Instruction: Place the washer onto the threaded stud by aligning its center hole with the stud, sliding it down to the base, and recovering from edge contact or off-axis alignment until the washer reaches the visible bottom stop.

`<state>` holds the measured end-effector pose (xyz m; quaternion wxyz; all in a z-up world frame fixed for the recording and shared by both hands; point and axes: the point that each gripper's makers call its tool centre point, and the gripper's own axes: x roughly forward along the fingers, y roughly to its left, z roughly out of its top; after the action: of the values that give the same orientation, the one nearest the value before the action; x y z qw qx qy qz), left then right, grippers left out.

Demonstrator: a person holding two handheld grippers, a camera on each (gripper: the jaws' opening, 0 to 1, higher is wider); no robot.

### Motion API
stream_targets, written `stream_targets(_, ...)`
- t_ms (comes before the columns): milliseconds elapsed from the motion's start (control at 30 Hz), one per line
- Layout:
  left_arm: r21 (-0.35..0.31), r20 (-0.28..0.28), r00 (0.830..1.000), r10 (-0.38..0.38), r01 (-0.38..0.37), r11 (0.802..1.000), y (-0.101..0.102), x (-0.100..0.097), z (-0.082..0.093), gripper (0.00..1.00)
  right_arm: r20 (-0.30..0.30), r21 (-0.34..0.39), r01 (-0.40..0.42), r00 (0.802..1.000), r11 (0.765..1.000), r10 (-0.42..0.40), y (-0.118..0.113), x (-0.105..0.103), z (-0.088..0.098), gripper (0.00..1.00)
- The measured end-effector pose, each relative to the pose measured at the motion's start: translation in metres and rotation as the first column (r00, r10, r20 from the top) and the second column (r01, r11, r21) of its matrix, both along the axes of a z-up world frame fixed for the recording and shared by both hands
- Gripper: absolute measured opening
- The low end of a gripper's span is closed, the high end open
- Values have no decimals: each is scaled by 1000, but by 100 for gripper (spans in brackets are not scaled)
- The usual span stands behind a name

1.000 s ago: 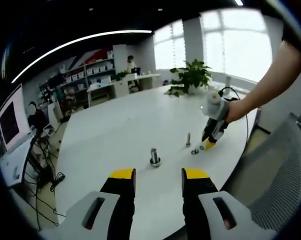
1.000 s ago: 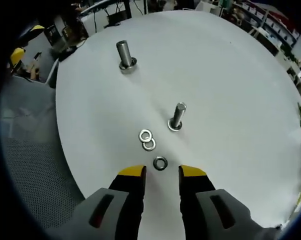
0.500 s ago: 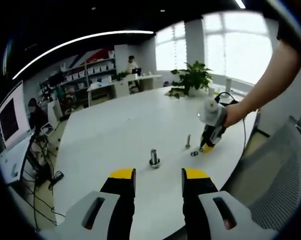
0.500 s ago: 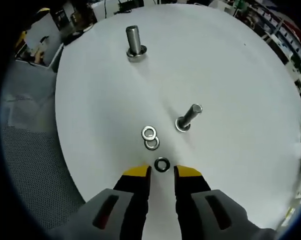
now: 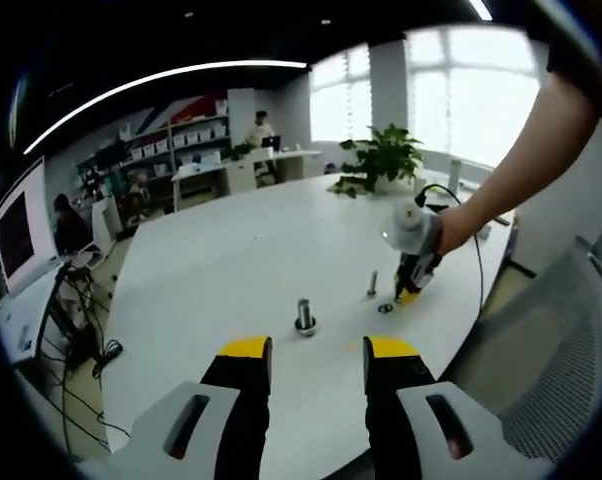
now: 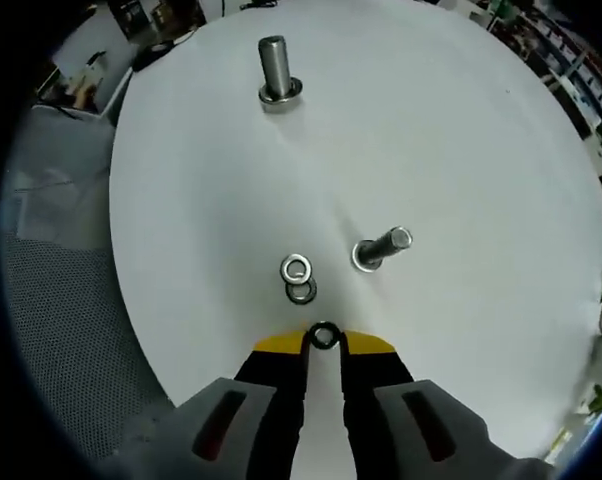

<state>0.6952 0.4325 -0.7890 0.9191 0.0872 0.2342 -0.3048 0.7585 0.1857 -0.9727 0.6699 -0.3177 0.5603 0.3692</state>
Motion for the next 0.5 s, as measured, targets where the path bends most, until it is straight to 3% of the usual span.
stream_targets(233, 6, 3, 1000, 9, -9, 1000, 2, 2, 0, 34, -27, -109, -55, 998, 992, 52, 2, -1, -2, 15)
stream_targets(300, 14, 3, 1000, 8, -8, 1000, 2, 1, -1, 34, -31, -128, -36, 999, 991, 32, 2, 0, -3, 15)
stream_targets(500, 29, 0, 1000, 6, -6, 1000, 2, 0, -3, 34, -36, -132, -27, 999, 991, 22, 0, -1, -2, 16)
